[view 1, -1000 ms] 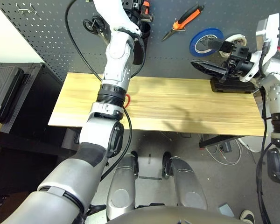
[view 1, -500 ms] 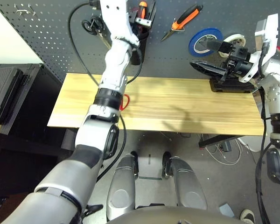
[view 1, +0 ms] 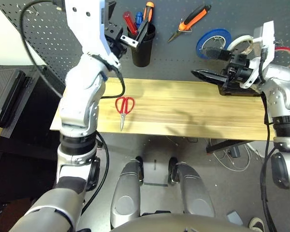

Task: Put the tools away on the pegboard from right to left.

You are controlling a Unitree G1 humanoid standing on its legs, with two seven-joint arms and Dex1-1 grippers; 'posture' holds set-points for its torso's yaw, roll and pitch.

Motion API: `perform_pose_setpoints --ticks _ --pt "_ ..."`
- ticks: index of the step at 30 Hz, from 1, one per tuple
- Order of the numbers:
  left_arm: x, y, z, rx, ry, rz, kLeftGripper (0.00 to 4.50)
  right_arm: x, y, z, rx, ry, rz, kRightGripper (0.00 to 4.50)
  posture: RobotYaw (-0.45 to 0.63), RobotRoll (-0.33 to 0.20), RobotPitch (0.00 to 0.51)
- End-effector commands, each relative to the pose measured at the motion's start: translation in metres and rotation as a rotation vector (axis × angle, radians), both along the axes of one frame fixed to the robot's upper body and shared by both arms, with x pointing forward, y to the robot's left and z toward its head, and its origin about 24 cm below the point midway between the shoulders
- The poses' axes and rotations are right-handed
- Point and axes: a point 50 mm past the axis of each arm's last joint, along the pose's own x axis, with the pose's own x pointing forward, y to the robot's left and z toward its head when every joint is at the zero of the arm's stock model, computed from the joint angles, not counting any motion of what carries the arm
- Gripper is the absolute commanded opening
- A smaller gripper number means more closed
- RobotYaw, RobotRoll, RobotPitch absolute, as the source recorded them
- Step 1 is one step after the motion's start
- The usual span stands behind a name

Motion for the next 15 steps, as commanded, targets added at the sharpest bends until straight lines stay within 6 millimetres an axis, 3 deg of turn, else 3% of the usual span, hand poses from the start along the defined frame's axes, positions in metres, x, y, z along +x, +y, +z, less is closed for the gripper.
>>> perform_pose_setpoints --ticks 1,4,10,15 --pt "-0.003 0.011 -0.041 0.014 0.223 -0.003 4.49 0.000 0.002 -0.011 -0.062 0.010 0.033 4.50 0.14 0.000 0.231" --pt "-0.003 0.016 -0.076 0.034 0.386 0.016 4.49 0.001 0.002 -0.021 -0.061 0.033 0.025 4.50 0.13 0.000 0.237" --pt "0.009 0.013 -0.126 0.028 0.587 0.063 4.49 -0.005 0.012 -0.040 -0.073 0.059 0.055 4.50 0.09 0.000 0.261" --pt "0.025 0.015 -0.153 0.013 0.655 0.116 4.49 -0.012 0.023 -0.053 -0.106 0.070 0.100 4.50 0.06 0.000 0.288"
